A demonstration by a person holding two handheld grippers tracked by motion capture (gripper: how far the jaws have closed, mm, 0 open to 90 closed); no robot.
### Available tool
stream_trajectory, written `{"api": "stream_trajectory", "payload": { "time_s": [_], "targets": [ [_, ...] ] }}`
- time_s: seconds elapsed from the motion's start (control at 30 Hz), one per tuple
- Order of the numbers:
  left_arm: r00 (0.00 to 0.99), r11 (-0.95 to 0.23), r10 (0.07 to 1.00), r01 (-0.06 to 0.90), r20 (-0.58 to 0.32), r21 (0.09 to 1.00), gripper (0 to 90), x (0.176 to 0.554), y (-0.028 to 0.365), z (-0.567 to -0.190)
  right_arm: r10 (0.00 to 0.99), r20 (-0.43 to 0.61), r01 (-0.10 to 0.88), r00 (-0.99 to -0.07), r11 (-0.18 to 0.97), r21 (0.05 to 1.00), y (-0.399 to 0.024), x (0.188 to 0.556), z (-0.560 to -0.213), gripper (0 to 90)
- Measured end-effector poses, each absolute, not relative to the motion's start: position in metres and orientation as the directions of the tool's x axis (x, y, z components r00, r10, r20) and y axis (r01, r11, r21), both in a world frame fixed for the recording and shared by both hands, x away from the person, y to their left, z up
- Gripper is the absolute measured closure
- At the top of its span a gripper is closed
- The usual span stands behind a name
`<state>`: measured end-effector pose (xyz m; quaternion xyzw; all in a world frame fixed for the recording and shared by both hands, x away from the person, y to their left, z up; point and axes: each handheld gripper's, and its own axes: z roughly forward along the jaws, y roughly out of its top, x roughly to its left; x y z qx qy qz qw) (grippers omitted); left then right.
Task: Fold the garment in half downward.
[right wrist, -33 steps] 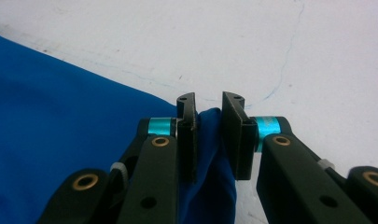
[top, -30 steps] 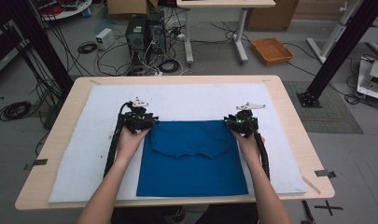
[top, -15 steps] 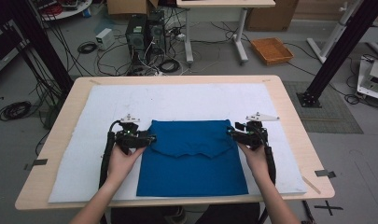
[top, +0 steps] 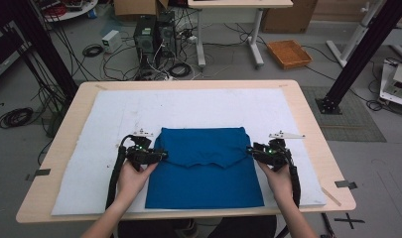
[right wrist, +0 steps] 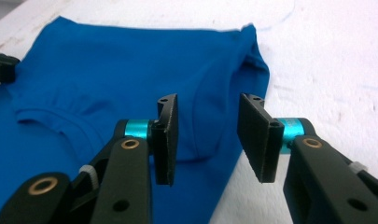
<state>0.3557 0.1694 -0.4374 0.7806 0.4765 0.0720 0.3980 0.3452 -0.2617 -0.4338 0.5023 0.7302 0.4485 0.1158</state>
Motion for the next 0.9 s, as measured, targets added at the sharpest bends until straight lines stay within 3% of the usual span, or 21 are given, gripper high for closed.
{"api": "stream_trajectory", "payload": {
  "time_s": [0.07,0.13,0.27,0.47,0.9],
  "targets": [
    [0.536,-0.232,0.8,0.69,-0.269,0.686,70.7,0.355,0.17,-0.437,0.834,0.282,0.632,-0.475,0.1,0.768,-0.261,0.344,-0.436,61.8],
    [0.536,-0.233,0.8,0.691,-0.269,0.684,64.0,0.354,0.169,-0.438,0.838,0.267,0.631,-0.475,0.114,0.767,-0.259,0.343,-0.438,62.0],
    [0.539,-0.24,0.801,0.688,-0.26,0.685,63.6,0.352,0.168,-0.439,0.845,0.235,0.635,-0.48,0.15,0.758,-0.253,0.347,-0.443,63.1],
    [0.578,-0.275,0.784,0.648,-0.224,0.711,80.4,0.35,0.167,-0.438,0.84,0.125,0.596,-0.528,0.261,0.759,-0.239,0.347,-0.448,86.6],
    [0.616,-0.245,0.749,0.598,-0.243,0.763,83.3,0.336,0.171,-0.416,0.827,0.137,0.565,-0.545,0.241,0.789,-0.246,0.333,-0.427,87.9]
  ]
}}
